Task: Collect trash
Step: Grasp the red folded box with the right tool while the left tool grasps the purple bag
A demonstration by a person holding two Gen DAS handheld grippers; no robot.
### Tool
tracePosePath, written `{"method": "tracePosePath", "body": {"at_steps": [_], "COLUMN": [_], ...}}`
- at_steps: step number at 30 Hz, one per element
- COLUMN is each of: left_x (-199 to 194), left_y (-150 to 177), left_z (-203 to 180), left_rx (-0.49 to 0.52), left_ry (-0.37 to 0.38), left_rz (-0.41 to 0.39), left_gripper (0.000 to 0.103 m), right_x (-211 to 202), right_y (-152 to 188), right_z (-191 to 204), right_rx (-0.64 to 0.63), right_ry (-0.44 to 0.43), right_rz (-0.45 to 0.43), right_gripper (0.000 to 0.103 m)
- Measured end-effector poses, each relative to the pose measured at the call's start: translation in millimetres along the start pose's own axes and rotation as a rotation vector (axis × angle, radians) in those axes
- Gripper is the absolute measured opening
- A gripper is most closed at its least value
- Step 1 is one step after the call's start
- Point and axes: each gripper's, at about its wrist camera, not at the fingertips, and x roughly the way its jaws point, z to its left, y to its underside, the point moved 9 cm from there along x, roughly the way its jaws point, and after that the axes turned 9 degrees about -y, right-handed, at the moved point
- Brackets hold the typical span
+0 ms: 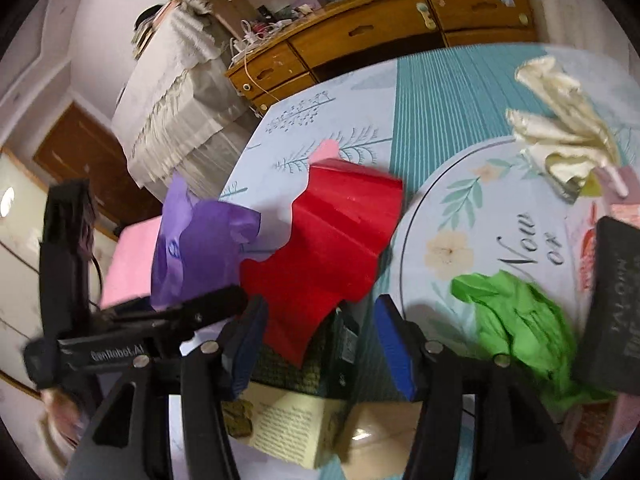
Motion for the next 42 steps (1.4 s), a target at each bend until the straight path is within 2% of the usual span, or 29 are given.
{"method": "tracePosePath", "body": {"at_steps": [5, 11, 15, 17, 19, 23, 25, 28, 30, 36, 42], "left_x": [1, 1, 0, -1, -1, -3, -4, -6, -8, -10, -16], "left_y": [-1, -1, -1, -1, -2, -4, -3, -2, -1, 4, 7], "left_z": [9, 9, 5, 4, 2, 0, 0, 3, 6, 13, 21], "left_rx": [-0.021, 0.005, 0.026, 0.034, 0.045, 0.054, 0.058, 0.054, 0.049, 0.051, 0.035], "left_ry": [0.053, 0.059, 0.065, 0.066, 0.055, 0.052, 0.052, 0.051, 0.051, 0.043, 0.042], "left_rz": [-0.006, -0.019, -0.034, -0.039, -0.048, -0.067, -0.073, -0.081, -0.081, -0.088, -0.089], "left_gripper": [0.093, 0.089, 0.086, 0.083, 0.073, 0.061, 0.046, 0.031, 0.025, 0.022, 0.022], "right_x": [14, 30, 36, 34, 34, 32, 28, 31, 37, 55, 65], "right_y": [-5, -16, -23, -26, -26, -28, -29, -31, -30, -23, -16], "right_z": [-6, -11, -10, -7, -5, 1, 8, 19, 24, 35, 30], "right_rx": [0.074, 0.201, 0.239, 0.199, 0.151, 0.101, 0.033, -0.038, -0.071, -0.230, -0.280], "right_ry": [-0.024, -0.120, -0.136, -0.095, -0.049, -0.040, -0.025, -0.010, -0.010, 0.074, 0.163], "right_rz": [0.010, -0.001, 0.003, 0.002, 0.012, 0.032, 0.029, 0.047, 0.077, 0.129, 0.187], "right_gripper": [0.056, 0.056, 0.056, 0.056, 0.056, 0.056, 0.056, 0.056, 0.056, 0.056, 0.056]}}
